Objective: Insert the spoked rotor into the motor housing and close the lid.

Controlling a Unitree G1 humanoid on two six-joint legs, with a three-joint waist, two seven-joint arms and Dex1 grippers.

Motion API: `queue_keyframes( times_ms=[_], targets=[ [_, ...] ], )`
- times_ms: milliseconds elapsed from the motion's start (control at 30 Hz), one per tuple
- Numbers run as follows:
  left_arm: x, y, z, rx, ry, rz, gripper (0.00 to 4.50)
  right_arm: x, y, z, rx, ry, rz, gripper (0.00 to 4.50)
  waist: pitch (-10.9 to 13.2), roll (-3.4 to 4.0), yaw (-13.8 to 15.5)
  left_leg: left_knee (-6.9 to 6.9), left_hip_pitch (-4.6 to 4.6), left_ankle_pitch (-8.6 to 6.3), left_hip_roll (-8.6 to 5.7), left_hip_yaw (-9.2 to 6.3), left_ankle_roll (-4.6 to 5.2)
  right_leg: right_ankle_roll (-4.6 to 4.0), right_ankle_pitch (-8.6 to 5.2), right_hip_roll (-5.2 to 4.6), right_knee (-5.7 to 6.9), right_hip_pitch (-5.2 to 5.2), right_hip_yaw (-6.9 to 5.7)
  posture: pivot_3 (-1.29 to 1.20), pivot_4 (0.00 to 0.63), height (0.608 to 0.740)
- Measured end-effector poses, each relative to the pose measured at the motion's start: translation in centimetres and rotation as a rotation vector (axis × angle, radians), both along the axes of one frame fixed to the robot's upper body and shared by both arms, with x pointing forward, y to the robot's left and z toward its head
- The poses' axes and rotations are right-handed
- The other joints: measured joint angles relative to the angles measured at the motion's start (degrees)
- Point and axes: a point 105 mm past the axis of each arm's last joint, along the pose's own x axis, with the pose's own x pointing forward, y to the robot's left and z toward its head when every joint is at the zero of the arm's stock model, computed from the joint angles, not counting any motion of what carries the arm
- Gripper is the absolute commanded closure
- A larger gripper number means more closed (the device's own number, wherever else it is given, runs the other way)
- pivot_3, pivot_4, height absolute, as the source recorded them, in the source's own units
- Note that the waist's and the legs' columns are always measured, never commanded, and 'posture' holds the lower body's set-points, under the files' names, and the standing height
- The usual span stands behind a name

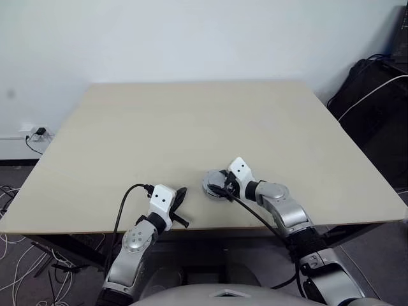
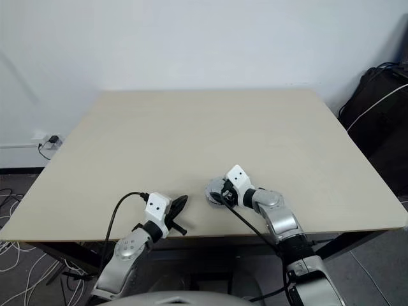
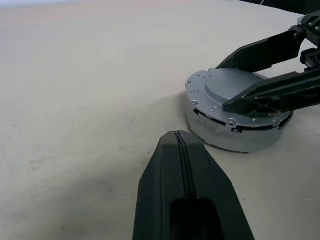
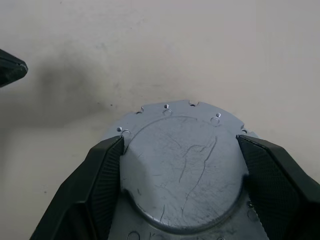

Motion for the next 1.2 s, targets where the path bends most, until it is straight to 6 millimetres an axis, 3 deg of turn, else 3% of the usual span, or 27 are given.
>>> queue_keyframes(
  times_ms=[1000,1200],
  targets=[
    [-0.1,0.0,-0.1,-0.007,0.005,0.006,4.50,-0.1,0.2,-0.5,-0.107,-0.053,0.038,1.24,-0.17,0.07,0.01,0.19,0.28,-0.12,0.01,0.00,-0.21,-0.02,-0.01,0.00,0.02,0.14,0.00,0.00,0.000,0.740],
    [1.8,0.0,0.3,0.027,0.009,0.017,4.50,0.0,0.1,-0.5,-0.125,-0.058,0.033,1.24,-0.21,0.06,0.01,0.36,0.31,-0.10,0.00,0.00,-0.23,0.02,0.01,0.01,0.05,0.26,-0.03,0.00,0.000,0.740]
  ],
)
